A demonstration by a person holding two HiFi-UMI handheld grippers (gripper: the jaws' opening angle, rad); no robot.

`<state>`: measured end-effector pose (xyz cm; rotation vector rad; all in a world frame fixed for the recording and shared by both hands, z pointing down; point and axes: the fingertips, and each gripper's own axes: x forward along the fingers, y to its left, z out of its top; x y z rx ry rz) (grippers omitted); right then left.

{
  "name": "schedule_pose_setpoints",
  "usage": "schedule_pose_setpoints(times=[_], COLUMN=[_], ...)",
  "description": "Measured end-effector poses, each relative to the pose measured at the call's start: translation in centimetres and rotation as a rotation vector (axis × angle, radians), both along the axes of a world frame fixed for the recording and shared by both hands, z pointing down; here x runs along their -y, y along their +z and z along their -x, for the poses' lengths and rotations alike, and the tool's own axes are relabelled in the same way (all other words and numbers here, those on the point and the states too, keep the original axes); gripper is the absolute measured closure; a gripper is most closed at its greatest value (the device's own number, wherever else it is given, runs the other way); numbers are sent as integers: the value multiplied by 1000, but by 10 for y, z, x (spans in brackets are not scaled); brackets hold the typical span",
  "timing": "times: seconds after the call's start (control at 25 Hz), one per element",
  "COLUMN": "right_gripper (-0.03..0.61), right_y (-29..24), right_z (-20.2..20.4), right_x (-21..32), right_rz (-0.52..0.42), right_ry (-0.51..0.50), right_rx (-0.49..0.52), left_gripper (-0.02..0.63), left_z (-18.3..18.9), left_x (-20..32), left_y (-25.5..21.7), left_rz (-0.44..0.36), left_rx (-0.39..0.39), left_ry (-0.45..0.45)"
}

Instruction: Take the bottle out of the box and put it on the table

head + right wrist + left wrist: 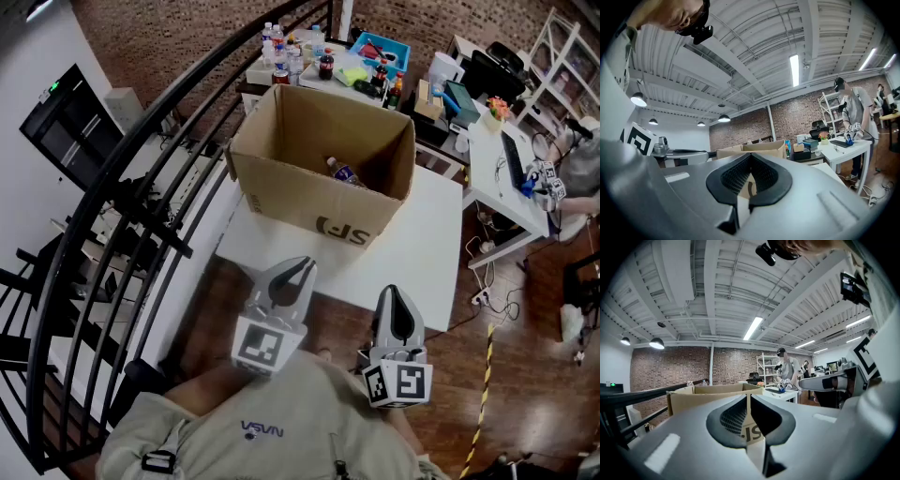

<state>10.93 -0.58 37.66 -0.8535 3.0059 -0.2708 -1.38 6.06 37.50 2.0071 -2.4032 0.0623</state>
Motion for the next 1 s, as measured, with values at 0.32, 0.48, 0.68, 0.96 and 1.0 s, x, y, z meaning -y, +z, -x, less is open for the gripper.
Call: schedule_pose_setpoints(times=[0.32,0.48,0.68,0.96,1.0], right_gripper=[577,578,578,577,577], right_y=[-13,-19,-32,-58,-65], right_z=[-18,-16,5,68,78], right_x=[28,41,52,90,94], right_rz=[-36,-54,-85,-161,-180], right_ry=[-87,-117,-134,-110,-104], right_rx=[27,30,30,7,6], left_gripper=[611,611,611,611,611], left_z=[-17,-16,10,87,100], left_x=[15,22,40,86,91], left_y=[-5,-14,-25,-53,-57], left_rz=[11,17,9,-68,-79], left_rx=[25,48,40,61,61], left_ry=[-85,-111,-124,-92,-87])
